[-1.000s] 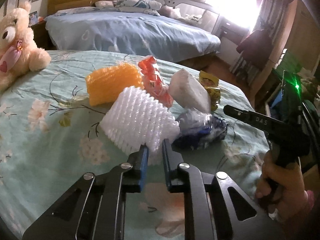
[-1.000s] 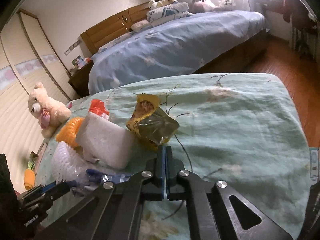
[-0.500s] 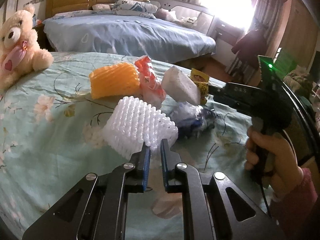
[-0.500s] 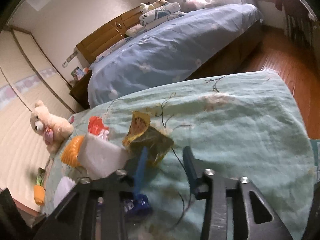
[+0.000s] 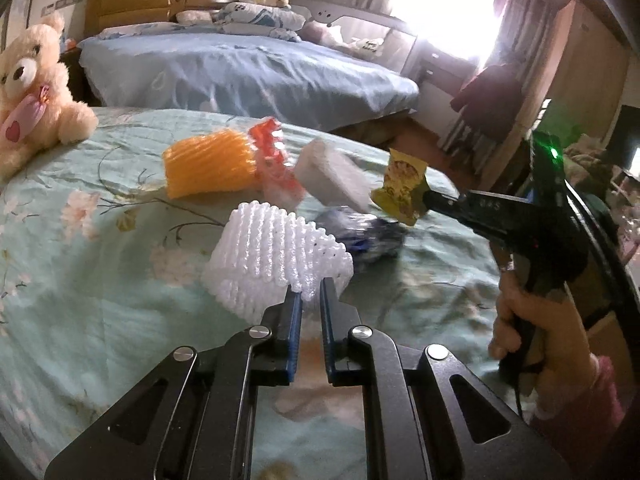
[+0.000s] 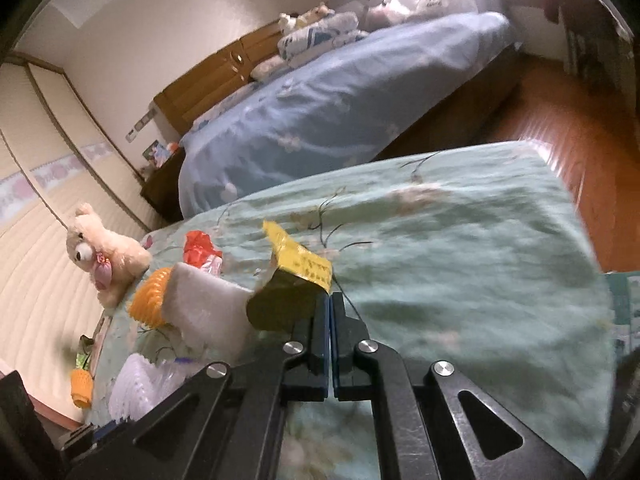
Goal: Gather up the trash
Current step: 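Carry the foam net and yellow wrapper over the bin with both tools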
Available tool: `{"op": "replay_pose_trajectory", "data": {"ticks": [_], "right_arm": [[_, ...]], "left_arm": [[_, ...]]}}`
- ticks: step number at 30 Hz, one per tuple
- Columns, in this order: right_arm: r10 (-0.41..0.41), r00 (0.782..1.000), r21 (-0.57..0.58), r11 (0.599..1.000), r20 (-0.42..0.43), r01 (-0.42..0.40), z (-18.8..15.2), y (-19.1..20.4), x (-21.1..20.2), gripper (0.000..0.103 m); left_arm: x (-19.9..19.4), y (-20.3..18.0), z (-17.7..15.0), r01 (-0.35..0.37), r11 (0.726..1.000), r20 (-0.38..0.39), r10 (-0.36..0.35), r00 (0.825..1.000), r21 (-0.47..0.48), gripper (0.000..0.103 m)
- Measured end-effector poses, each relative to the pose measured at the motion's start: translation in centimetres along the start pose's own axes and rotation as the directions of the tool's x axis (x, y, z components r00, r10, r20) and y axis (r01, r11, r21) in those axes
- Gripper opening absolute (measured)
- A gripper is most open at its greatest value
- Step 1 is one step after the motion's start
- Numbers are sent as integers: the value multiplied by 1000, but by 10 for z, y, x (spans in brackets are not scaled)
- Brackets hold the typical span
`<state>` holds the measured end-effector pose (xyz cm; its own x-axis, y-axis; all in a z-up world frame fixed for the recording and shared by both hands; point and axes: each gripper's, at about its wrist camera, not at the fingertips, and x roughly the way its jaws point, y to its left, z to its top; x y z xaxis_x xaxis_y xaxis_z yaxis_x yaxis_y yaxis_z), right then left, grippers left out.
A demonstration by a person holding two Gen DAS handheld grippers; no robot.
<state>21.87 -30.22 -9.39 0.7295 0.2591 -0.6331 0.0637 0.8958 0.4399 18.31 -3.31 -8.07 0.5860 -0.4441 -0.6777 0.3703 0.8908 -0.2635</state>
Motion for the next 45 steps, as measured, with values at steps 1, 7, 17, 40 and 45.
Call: {"op": "replay_pose_trajectory", "data": {"ticks": [1, 7, 17, 40, 45], "right_arm": [[-7, 1000, -2, 1000, 18, 7, -4, -2, -12, 0], [-17, 996, 12, 1000, 86, 16, -24, -10, -71, 0], [-61, 990, 16, 998, 129, 59, -63, -24, -141, 0], [-240, 947, 98, 970, 211, 224, -101, -77, -230, 0], [-292, 929, 107, 956, 228, 274, -104, -87, -242, 0]], "left_arm": [[-3, -3, 0, 5, 1000, 4, -5, 1000, 5, 8], [-18, -31, -6, 52, 997, 20, -53, 998, 48, 8], [-16, -84, -20, 140, 981, -20, -138, 990, 133, 8], [-6, -185, -34, 269, 916, -98, -251, 963, 298, 8], [1, -208, -37, 296, 897, -124, -270, 955, 329, 8]]}}
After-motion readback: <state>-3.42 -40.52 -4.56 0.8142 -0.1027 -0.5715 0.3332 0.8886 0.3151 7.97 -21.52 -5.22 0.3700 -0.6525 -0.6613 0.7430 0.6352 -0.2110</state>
